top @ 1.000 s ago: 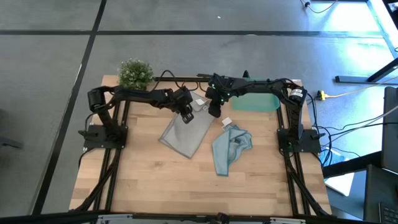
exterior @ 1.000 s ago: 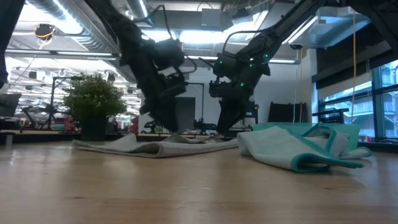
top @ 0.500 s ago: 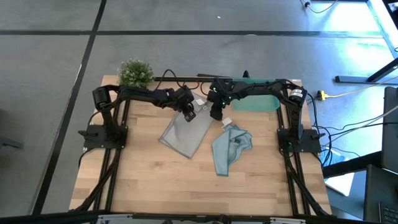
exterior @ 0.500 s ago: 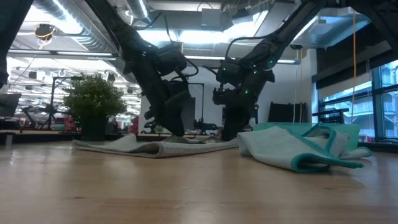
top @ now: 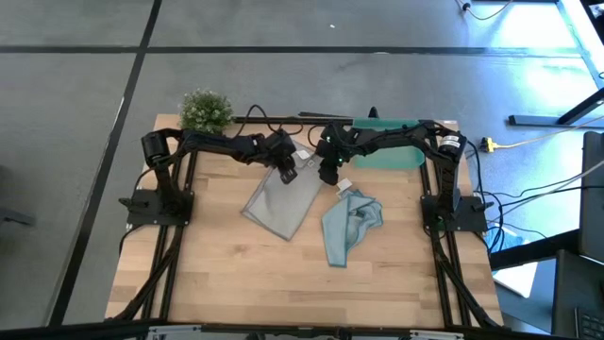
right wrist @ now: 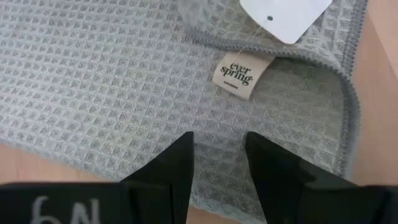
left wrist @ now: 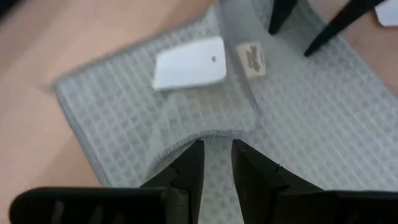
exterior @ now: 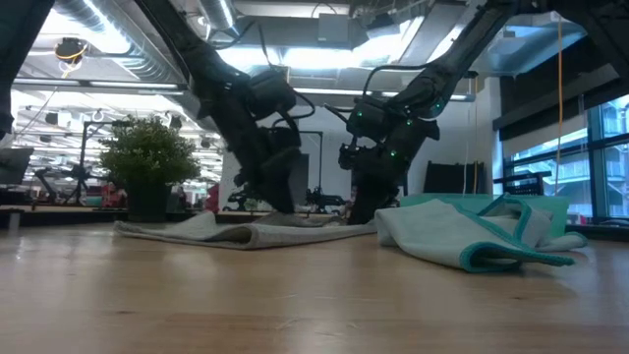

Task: Roll microfiber towels into tight, uniform cylinder then place into a basket
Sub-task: Roll the grey microfiber towel

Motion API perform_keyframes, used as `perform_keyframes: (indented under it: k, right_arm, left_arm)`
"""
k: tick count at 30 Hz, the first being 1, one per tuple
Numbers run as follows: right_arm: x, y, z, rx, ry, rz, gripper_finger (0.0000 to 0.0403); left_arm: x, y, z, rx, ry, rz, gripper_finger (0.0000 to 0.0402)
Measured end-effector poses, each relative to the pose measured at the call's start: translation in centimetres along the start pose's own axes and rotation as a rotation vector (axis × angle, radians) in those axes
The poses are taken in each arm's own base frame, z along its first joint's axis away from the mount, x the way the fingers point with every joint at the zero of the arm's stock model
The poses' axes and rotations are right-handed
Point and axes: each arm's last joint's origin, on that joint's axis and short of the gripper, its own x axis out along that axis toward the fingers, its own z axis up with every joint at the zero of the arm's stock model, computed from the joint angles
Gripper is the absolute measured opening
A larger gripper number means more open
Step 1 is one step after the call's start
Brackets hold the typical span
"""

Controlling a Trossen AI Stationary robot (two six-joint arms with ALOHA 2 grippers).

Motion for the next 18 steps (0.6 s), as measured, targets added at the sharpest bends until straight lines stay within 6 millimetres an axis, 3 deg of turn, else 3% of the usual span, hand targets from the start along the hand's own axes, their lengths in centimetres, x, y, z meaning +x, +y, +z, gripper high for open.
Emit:
perform_keyframes:
  k: [7, 18]
  right_arm:
    - [0.0, 0.0, 0.0, 0.0, 0.0, 0.0, 0.015]
    - [0.0, 0.0, 0.0, 0.025, -0.002, 0.013, 0.015]
  left_arm:
    - [0.0, 0.6, 0.8, 0.021, -0.089, 0.101, 0.0078]
    - [-0.2, 4.5, 1.2, -0.087, -0.108, 0.277, 0.0078]
